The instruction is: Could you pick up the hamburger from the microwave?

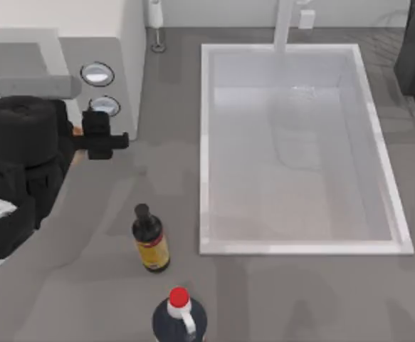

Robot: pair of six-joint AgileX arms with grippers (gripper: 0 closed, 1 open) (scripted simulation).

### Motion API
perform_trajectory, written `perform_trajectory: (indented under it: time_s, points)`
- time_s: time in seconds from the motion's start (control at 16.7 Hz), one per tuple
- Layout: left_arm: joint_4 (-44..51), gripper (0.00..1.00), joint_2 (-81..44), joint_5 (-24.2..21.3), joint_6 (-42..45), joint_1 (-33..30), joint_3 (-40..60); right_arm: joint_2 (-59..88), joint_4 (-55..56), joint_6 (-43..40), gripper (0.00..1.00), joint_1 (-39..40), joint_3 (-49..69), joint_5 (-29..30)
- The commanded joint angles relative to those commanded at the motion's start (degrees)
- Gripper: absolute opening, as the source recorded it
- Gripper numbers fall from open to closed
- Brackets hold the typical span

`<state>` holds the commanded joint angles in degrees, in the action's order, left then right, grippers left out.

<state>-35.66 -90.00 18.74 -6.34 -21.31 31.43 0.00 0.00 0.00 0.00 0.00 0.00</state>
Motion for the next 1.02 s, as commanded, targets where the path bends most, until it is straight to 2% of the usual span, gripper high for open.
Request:
perform_trajectory:
  time_s: [0.3,0.48,0.66,0.9,1.02]
  points:
    - [-22.26,0.0,-14.73,-0.19,-0.01,-0.3,-4.64,0.0,0.0,0.0,1.0,0.0,0.0,0.0]
    - [-31.19,0.0,-21.28,-0.45,0.03,-0.27,-7.23,0.0,0.0,0.0,1.0,0.0,0.0,0.0]
    - [-34.61,0.0,-24.09,-0.61,0.07,-0.2,-8.5,0.0,0.0,0.0,1.0,0.0,0.0,0.0]
    - [-34.64,0.0,-24.11,-0.61,0.07,-0.2,-8.51,0.0,0.0,0.0,1.0,0.0,0.0,0.0]
    - [-34.64,0.15,-24.11,-0.61,0.07,-0.2,-8.51,0.0,0.0,0.0,1.0,0.0,0.0,0.0]
